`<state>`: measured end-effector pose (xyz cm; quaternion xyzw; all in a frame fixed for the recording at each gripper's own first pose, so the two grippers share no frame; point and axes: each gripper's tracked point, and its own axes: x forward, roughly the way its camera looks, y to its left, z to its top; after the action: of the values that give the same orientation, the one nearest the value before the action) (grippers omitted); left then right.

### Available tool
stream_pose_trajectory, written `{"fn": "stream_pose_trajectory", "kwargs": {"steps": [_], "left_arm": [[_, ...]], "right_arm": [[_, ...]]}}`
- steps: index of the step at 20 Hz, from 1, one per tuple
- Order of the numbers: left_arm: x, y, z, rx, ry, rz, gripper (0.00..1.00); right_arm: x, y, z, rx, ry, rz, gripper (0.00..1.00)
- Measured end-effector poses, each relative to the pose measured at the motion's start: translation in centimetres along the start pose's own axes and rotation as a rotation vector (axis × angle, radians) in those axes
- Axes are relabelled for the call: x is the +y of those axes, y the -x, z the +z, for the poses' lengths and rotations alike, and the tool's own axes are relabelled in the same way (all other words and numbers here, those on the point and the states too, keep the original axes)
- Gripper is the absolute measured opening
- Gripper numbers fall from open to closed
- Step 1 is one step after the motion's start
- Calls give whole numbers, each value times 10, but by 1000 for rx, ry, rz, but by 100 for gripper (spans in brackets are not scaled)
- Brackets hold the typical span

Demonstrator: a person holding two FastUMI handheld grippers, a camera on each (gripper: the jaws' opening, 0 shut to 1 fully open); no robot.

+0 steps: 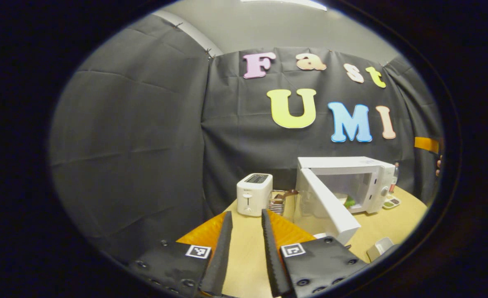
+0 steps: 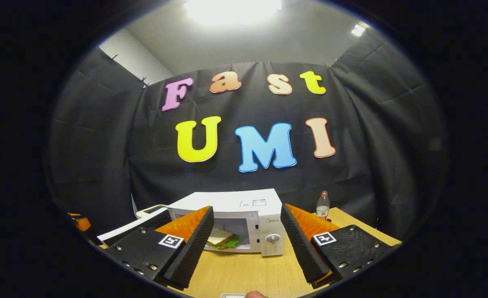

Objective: Open the microwave oven with the left hand, put the food in, and close the microwave oven.

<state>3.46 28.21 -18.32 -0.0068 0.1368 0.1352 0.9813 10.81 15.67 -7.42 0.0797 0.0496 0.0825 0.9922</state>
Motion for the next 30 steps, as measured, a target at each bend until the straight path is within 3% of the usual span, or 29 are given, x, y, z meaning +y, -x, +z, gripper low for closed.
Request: {"fn": "stream_pose_trajectory", "kwargs": {"steps": [3,9,22,30], "left_arm": [[2,-14,-23,48,16,43,10],[-34,-14,-61,154,72,-20,9],[-104,12,-57,174,34,-47,7],[-189,16,-41,153,11,-178,9]], "right_arm": [[-8,5,8,-15,26,-5,98],[-24,10,13,-8,65,-7,98],[-105,51,17,1,55,-48,98],[-125,70,15,13,61,-40,98]]}}
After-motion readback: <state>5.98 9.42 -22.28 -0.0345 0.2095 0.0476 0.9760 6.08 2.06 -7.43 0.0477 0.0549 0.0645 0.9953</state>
